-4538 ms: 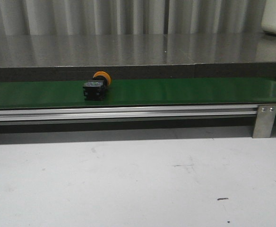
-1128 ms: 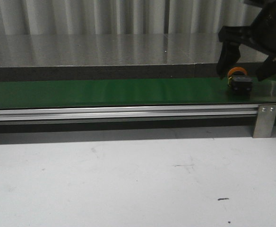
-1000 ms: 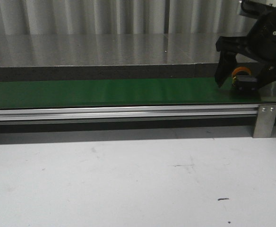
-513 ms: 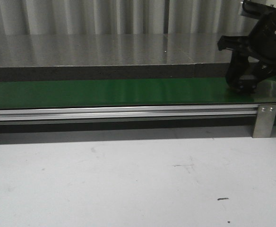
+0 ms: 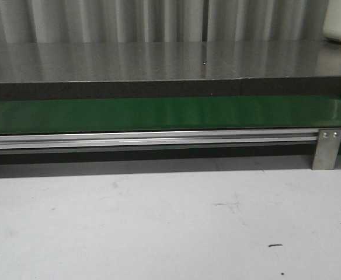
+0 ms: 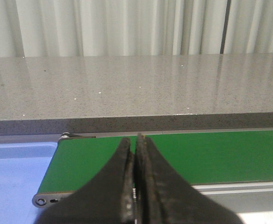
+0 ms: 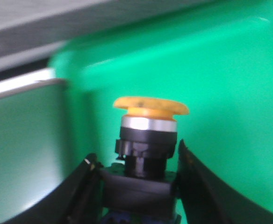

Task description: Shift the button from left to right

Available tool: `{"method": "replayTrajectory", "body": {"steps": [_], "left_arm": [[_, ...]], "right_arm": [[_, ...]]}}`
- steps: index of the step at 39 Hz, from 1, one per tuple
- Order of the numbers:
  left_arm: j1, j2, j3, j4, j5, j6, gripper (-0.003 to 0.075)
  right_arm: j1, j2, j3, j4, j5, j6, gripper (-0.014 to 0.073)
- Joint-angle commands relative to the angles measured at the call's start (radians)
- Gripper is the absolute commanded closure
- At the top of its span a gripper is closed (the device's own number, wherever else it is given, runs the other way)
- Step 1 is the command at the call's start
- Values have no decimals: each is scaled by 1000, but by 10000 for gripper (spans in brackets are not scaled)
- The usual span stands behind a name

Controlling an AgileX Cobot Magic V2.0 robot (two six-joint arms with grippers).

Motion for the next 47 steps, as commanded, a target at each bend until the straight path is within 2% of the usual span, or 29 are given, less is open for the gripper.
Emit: {"method": "replayTrajectory", "body": {"steps": [1, 4, 8, 16, 19, 26, 30, 32, 44, 47], "left_arm": [[-8, 10, -25, -14, -79, -3, 741], [-8, 10, -25, -14, -79, -3, 741], [-8, 10, -25, -14, -79, -3, 741], [-8, 10, -25, -14, -79, -3, 741], [-8, 10, -25, -14, -79, -3, 741], [-8, 10, -25, -14, -79, -3, 741], [-8, 10, -25, -14, -79, -3, 741], [-8, 10, -25, -14, -79, -3, 741], [-8, 10, -25, -14, -79, -3, 741], [-8, 10, -25, -14, -79, -3, 741]], "right_arm": [[-51, 6, -32, -21, -78, -3, 450], [-75, 42, -32, -24, -91, -3, 438], [-97, 77, -32, -42, -108, -3, 368], [-118, 98, -32, -65, -111, -3, 85], [-118, 80, -32, -65, -96, -3, 12], [-100, -15, -32, -65, -73, -3, -3], [-61, -87, -32, -64, -49, -3, 43], [-32, -122, -32, -64, -32, -3, 95], [182, -271, -31, -61, 74, -3, 579], [234, -308, -11, -56, 74, -3, 662]]}}
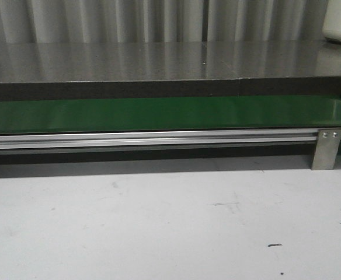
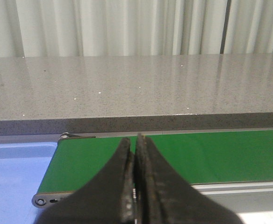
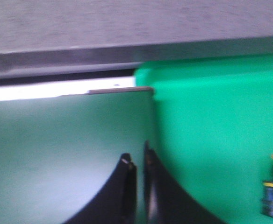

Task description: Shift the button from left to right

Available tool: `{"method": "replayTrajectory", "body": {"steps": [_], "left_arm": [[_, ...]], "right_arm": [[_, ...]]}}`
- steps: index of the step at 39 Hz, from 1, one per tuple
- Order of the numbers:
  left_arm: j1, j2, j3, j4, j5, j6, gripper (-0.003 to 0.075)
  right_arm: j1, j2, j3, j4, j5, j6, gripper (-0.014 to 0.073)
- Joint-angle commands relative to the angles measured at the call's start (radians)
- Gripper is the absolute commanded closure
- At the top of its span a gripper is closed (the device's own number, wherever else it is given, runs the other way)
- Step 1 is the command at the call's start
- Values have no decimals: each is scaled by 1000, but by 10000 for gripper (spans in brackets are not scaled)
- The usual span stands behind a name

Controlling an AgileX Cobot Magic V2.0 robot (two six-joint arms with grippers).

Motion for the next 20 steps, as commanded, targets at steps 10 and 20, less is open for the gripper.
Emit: {"method": "replayTrajectory", "body": {"steps": [10, 20], "left_arm": [[-8, 10, -25, -14, -79, -3, 741], [-8, 10, -25, -14, -79, -3, 741]], "right_arm": [[250, -382, 305, 10, -187, -3, 662], [307, -756, 616, 10, -241, -3, 662]]}}
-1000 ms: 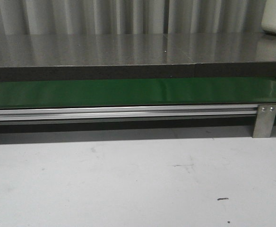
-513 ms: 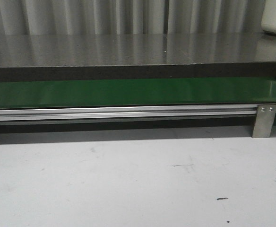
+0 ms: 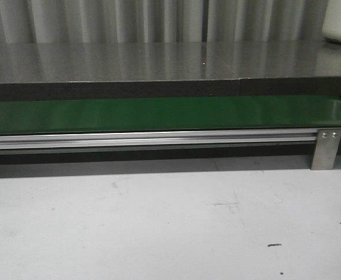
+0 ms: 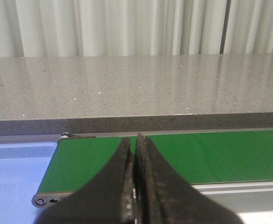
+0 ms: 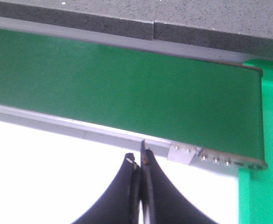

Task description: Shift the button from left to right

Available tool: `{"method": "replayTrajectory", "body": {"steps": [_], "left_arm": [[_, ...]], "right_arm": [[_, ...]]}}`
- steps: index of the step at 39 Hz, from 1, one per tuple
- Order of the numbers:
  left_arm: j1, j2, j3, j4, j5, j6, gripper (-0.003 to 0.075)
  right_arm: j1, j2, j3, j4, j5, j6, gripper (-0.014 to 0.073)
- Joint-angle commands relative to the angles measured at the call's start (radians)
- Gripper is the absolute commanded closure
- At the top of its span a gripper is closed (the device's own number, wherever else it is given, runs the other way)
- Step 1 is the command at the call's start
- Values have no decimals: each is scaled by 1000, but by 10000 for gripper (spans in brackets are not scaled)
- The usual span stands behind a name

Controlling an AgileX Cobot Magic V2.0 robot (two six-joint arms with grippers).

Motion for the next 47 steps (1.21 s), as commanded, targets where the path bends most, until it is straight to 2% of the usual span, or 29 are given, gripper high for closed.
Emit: {"method": "replayTrajectory", "body": {"steps": [1, 10, 19, 47], "left_arm": [[-8, 10, -25, -14, -79, -3, 741], [-8, 10, -25, -14, -79, -3, 741], [-8, 10, -25, -14, -79, -3, 741], [-8, 10, -25, -14, -79, -3, 741]], "right_arm": [[3, -176, 79, 2, -84, -3, 662], [3, -564, 277, 2, -108, -3, 662], [3, -795, 355, 2, -76, -3, 662], [3, -817, 355, 2, -75, -3, 662]]}}
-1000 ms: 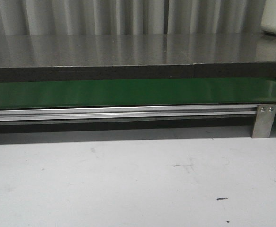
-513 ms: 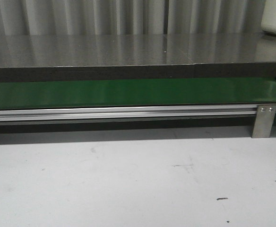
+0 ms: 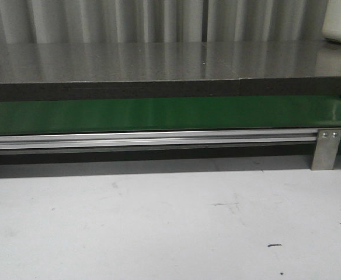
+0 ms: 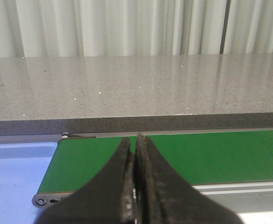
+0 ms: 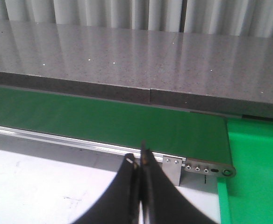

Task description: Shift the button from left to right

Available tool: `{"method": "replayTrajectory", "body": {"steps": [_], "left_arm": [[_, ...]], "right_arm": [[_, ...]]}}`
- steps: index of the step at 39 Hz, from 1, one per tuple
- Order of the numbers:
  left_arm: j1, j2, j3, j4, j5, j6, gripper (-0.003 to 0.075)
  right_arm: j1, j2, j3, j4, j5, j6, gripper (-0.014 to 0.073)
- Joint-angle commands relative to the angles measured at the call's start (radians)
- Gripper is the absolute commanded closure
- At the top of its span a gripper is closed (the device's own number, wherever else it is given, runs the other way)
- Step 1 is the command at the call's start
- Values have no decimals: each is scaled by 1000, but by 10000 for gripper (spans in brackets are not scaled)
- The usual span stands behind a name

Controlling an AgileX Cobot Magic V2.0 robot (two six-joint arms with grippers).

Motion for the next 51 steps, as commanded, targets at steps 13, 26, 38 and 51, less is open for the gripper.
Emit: {"method": "replayTrajectory", "body": {"steps": [13, 26, 38, 51], "left_arm": [[-6, -3, 20, 53, -142, -79, 741], [-84, -179, 307, 198, -267, -301, 741], [-83, -176, 351, 205, -185, -299, 741], [-83, -176, 351, 205, -185, -299, 741]], "right_arm": [[3, 12, -24, 2, -74, -3, 662], [3, 12, -24, 2, -74, -3, 662], [3, 12, -24, 2, -75, -3, 662], [3, 12, -24, 2, -75, -3, 662]]}}
